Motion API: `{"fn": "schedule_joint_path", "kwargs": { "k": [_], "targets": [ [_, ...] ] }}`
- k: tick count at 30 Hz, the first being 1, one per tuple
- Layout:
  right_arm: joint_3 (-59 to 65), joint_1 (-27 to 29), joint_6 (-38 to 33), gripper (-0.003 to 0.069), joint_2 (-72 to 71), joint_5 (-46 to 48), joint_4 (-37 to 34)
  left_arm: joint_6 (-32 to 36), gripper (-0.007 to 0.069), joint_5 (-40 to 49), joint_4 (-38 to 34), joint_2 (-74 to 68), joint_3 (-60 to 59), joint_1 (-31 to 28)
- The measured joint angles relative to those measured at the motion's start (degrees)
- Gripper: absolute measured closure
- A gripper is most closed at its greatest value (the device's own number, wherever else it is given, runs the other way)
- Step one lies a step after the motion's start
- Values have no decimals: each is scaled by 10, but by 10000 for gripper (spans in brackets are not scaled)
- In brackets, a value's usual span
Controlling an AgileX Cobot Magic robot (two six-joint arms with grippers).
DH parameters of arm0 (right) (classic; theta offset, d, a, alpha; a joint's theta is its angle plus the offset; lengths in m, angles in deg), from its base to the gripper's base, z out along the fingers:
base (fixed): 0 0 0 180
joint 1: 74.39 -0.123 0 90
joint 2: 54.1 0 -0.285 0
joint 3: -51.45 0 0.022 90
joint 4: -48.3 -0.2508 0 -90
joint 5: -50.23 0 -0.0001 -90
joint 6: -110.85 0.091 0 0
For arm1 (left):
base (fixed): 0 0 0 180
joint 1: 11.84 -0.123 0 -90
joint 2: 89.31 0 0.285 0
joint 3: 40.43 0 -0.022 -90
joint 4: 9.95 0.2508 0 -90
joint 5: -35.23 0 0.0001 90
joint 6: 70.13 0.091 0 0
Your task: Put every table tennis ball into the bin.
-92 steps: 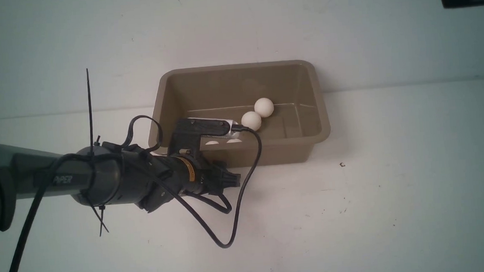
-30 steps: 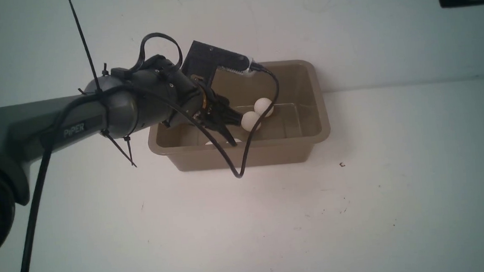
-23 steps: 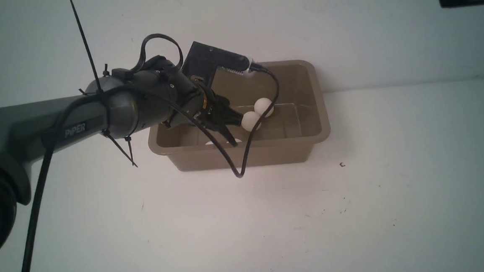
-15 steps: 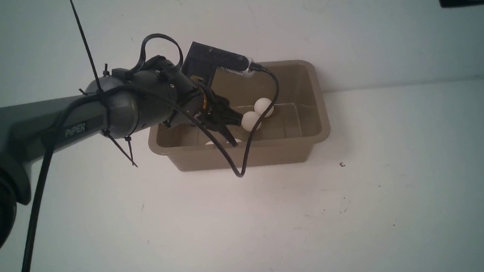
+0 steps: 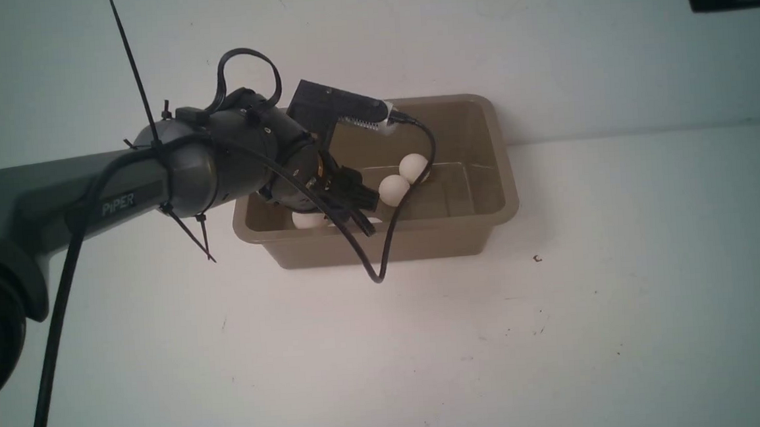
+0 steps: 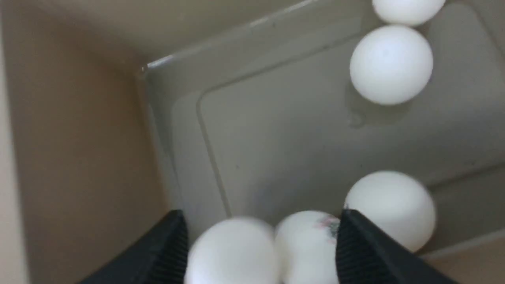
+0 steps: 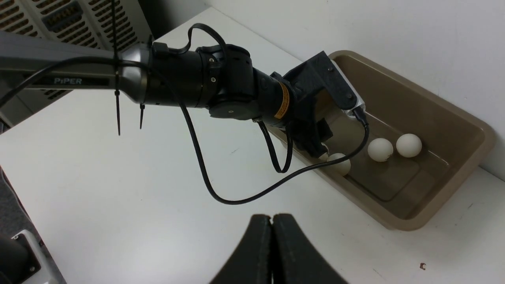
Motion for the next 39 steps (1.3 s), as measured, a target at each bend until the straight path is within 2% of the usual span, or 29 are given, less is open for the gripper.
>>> {"fn": "schedule_joint_path", "kwargs": {
  "k": [3, 5, 9, 13, 16, 21, 27, 31, 34, 37, 39],
  "targets": [
    [0, 0, 0, 676, 0, 0, 0, 4, 153, 18, -1, 0, 0, 0],
    [0, 0, 0, 676, 0, 0, 0, 4, 182, 38, 6, 11, 0, 0],
    [0, 0, -3, 676, 0, 0, 0, 4, 346, 48, 38, 65, 0, 0],
    [0, 0, -18, 676, 0, 0, 4, 4, 566, 50, 52, 156, 0, 0],
    [0, 0, -27, 676, 0, 0, 21, 4, 618, 53, 53, 210, 0, 0],
    [0, 0, -28, 676, 0, 0, 74, 5, 629, 71, 61, 327, -34, 13],
    [0, 0, -28, 676, 0, 0, 125, -18, 629, 12, 94, 498, -204, 42],
    [6, 0, -28, 676, -12, -3, 144, -86, 629, -20, 152, 633, -353, 43],
    [59, 0, -26, 676, -53, -46, 160, -140, 629, -20, 198, 713, -420, 43],
    [158, 0, -9, 676, -121, -119, 188, -204, 629, 0, 241, 788, -468, 43],
    [266, 0, 27, 676, -184, -182, 214, -243, 629, 27, 261, 838, -492, 43]
  ]
}}
